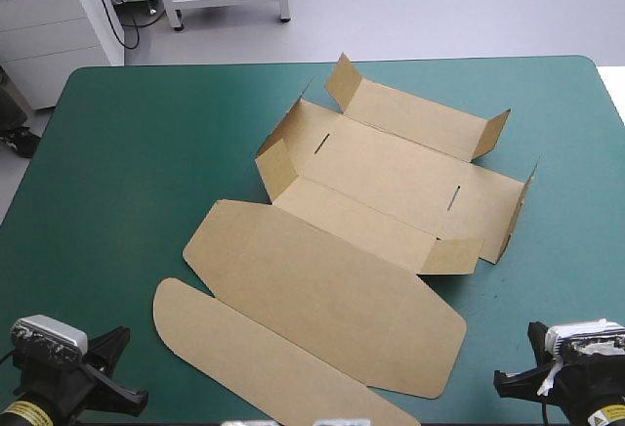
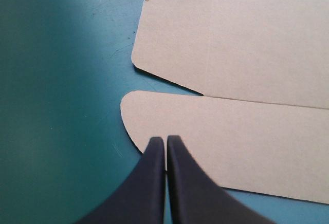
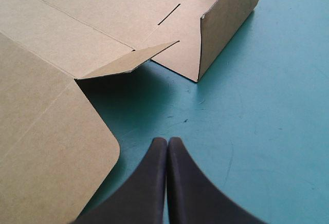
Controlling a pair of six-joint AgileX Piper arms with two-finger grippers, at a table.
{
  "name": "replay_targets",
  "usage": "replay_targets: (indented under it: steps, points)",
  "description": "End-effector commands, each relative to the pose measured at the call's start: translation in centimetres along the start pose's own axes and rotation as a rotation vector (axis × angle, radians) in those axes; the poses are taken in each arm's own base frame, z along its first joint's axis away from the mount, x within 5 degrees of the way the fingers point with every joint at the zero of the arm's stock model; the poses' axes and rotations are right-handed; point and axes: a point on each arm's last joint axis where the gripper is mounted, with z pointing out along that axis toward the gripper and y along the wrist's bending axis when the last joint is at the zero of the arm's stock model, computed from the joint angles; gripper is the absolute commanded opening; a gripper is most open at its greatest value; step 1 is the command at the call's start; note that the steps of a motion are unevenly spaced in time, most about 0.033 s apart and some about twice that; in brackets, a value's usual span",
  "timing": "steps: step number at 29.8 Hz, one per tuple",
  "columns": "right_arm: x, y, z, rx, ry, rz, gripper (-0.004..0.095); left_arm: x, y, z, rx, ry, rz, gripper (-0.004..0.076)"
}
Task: Fold the box
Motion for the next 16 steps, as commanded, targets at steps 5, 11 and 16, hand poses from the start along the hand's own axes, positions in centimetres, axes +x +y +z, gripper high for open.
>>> replay_targets:
  steps: [5, 11, 16]
  points:
    - [-1.26, -0.07, -0.23, 0.005, -0.068, -0.001, -0.0020, -1.13, -0.01, -0.25, 0.003, -0.070, -0.005, -0.0008]
    - [-1.03, 0.00, -0.22, -0.001, -0.043, -0.001, -0.0020, -1.13, -0.01, -0.25, 0.003, -0.070, -0.005, -0.0008]
    - [-1.87, 0.15, -0.95, -0.010, -0.027, -0.006, -0.0020, -1.13, -0.01, -0.25, 0.003, -0.070, -0.005, -0.0008]
